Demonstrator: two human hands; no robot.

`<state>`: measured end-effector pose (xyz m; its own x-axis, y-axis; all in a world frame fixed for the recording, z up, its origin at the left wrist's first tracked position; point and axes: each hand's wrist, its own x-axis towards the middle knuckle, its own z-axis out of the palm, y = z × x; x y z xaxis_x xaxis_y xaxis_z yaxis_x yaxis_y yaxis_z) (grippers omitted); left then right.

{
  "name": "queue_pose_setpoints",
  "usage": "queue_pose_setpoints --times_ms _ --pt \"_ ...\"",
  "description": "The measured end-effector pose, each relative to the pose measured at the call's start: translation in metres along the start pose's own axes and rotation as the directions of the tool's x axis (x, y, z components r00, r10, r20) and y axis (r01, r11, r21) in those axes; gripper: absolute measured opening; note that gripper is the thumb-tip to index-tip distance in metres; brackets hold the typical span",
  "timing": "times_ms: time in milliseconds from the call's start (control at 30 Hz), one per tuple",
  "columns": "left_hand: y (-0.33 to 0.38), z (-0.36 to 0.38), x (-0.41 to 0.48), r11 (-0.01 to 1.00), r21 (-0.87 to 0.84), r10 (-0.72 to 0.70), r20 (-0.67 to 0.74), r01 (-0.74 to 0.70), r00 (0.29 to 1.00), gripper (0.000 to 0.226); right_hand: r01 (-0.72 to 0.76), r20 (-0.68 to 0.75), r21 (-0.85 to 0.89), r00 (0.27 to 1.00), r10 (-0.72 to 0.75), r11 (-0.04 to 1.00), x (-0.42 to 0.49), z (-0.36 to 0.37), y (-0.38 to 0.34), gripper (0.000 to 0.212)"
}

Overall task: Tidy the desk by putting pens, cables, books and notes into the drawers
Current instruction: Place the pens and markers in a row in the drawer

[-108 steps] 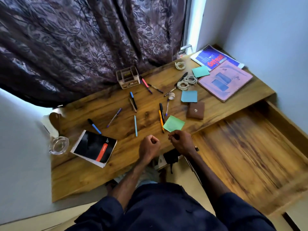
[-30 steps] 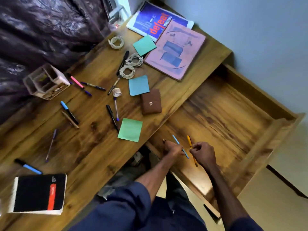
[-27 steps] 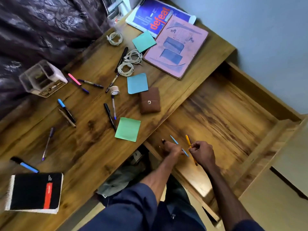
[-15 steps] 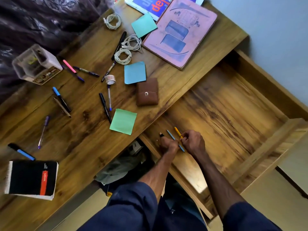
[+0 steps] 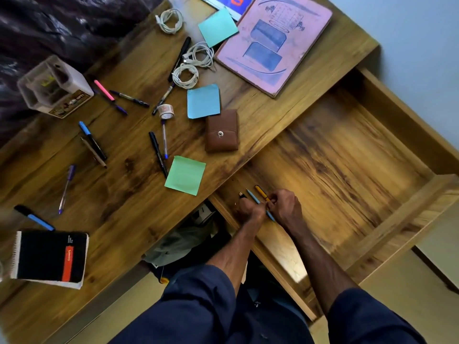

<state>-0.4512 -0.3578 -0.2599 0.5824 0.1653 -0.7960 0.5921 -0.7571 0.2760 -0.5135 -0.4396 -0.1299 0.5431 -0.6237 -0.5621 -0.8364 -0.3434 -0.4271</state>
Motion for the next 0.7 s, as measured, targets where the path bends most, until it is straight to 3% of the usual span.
queue_pose_setpoints --times_ms 133,333,400,467,700 --pt "-0.013 0.008 0.019 0.999 0.038 0.015 0.03 -0.016 0.999 0.071 0.017 -0.012 -0.014 1.0 -0.017 1.0 0.0 0.003 0.002 0.017" --pt "0.015 -0.033 -0.037 0.991 0.075 0.1 0.134 -0.111 0.986 0.065 0.029 -0.031 -0.028 0.999 -0.03 0.999 -0.004 -0.003 0.002 0.026" --pt "0.023 -0.05 -0.052 0.98 0.108 0.148 0.177 -0.169 0.973 0.052 0.027 -0.084 -0.007 0.996 -0.028 1.0 -0.012 -0.011 -0.005 0.028" --pt "0.035 -0.078 -0.08 0.949 0.152 0.231 0.253 -0.274 0.94 0.035 0.07 -0.174 0.041 0.983 -0.062 0.997 -0.02 -0.021 -0.014 0.028" --pt "0.08 -0.195 -0.153 0.837 0.011 0.504 0.374 -0.547 0.779 0.017 0.275 -0.38 0.163 0.904 -0.197 0.948 -0.039 -0.045 -0.074 0.017"
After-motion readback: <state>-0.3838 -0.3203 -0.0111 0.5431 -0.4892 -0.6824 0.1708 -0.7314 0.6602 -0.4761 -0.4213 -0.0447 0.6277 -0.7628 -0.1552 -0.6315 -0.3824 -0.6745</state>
